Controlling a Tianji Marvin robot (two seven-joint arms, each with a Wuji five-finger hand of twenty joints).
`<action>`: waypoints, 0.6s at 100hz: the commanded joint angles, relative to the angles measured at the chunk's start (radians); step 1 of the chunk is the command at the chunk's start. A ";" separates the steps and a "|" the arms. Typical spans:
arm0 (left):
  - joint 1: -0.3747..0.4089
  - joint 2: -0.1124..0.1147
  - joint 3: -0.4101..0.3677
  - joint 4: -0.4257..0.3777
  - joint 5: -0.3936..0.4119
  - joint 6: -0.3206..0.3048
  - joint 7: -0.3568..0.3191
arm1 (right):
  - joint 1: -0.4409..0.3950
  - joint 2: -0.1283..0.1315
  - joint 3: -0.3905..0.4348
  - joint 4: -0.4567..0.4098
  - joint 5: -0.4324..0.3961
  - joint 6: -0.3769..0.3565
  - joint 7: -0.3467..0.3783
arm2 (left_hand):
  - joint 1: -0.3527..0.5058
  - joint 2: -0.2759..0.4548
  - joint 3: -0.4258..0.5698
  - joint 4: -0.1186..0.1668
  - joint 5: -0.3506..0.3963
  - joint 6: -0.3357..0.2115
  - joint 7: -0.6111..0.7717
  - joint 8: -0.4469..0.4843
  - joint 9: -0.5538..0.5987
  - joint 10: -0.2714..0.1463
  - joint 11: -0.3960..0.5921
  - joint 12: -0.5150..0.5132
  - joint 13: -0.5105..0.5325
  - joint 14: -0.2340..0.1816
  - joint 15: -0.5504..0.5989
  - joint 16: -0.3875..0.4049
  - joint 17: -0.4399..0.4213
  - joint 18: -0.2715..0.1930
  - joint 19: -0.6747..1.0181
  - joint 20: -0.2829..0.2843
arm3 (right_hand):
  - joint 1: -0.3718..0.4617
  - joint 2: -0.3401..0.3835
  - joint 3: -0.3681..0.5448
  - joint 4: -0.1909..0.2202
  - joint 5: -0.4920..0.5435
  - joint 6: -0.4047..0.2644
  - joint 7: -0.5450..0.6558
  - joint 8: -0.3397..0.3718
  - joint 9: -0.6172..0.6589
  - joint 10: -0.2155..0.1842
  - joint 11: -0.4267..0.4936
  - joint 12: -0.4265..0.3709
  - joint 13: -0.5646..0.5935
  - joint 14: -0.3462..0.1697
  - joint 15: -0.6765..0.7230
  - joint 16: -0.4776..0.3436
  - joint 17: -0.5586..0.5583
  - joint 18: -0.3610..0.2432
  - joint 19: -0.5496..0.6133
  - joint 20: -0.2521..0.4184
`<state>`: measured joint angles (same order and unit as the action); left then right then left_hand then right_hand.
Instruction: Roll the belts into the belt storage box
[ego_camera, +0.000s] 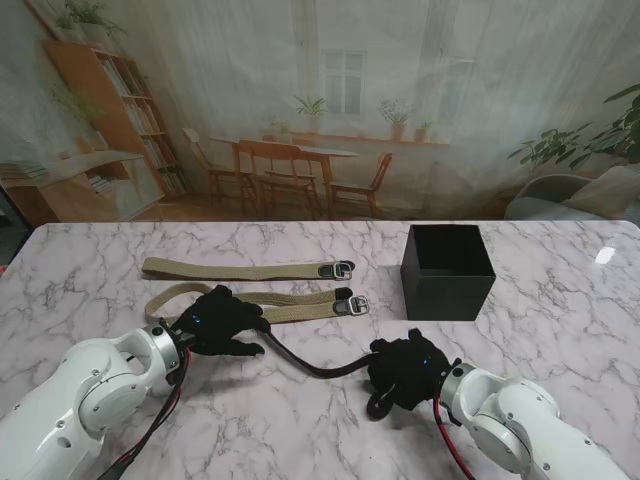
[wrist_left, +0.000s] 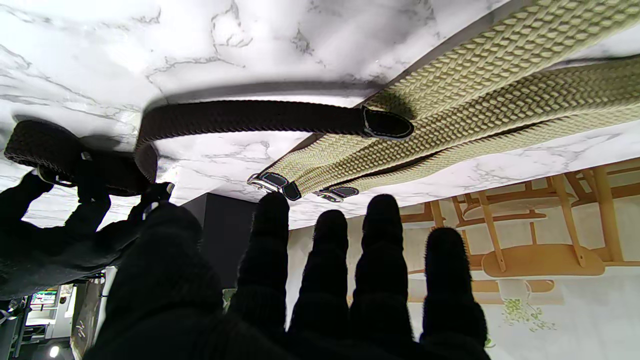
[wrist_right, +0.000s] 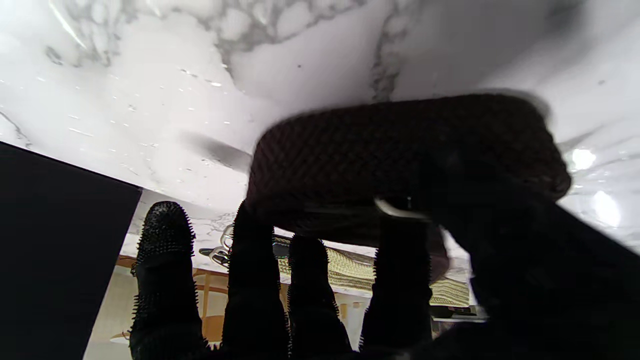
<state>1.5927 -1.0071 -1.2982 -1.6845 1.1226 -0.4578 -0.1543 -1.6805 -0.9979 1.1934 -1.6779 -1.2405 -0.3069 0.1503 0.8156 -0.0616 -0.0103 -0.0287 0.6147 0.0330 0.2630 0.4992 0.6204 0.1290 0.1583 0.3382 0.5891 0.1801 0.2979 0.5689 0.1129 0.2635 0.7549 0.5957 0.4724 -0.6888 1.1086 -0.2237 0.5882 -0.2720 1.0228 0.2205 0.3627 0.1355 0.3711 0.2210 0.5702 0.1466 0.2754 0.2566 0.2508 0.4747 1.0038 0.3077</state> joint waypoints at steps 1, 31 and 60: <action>-0.004 0.000 0.006 0.005 -0.005 0.003 -0.016 | 0.001 0.002 -0.013 -0.009 -0.003 0.003 0.024 | 0.016 0.045 -0.012 0.016 0.027 0.015 0.012 0.011 -0.017 0.006 -0.002 -0.001 -0.016 0.016 -0.019 0.006 -0.019 0.035 -0.032 0.004 | -0.040 0.026 -0.018 -0.014 0.136 0.029 0.313 0.064 0.000 -0.012 -0.022 -0.007 -0.029 -0.015 -0.021 -0.026 -0.015 0.026 -0.011 -0.012; -0.003 0.000 0.007 0.004 -0.006 0.006 -0.022 | 0.018 0.001 -0.042 0.019 0.017 0.032 0.015 | 0.012 0.045 -0.013 0.016 0.027 0.014 0.012 0.011 -0.017 0.006 -0.002 0.000 -0.016 0.015 -0.018 0.006 -0.019 0.035 -0.032 0.004 | -0.020 0.045 -0.027 -0.013 0.123 0.039 0.299 0.060 0.319 -0.109 0.087 0.038 0.081 -0.038 0.006 -0.017 -0.002 0.028 -0.020 -0.023; -0.013 0.001 0.023 0.010 -0.014 0.016 -0.038 | 0.014 0.000 -0.045 0.027 -0.005 0.039 -0.029 | 0.015 0.042 -0.013 0.016 0.015 0.016 0.006 0.009 -0.019 0.007 -0.003 -0.001 -0.016 0.016 -0.018 0.006 -0.015 0.034 -0.029 0.006 | 0.023 0.057 -0.036 -0.019 0.091 0.042 0.285 0.058 0.436 -0.113 0.175 0.086 0.251 -0.080 0.070 0.048 0.092 -0.004 0.039 0.005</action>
<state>1.5876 -1.0054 -1.2865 -1.6810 1.1168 -0.4483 -0.1684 -1.6594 -0.9969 1.1531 -1.6639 -1.2373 -0.2750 0.1355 0.8156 -0.0616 -0.0103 -0.0287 0.6147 0.0330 0.2655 0.4992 0.6204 0.1290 0.1583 0.3382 0.5891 0.1801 0.2979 0.5689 0.1129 0.2635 0.7547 0.5957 0.4215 -0.6879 1.0435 -0.2440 0.6247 -0.1857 1.1635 0.2244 0.7598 0.0459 0.4996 0.2886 0.7768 0.0824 0.2936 0.2705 0.3168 0.4725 1.0099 0.2958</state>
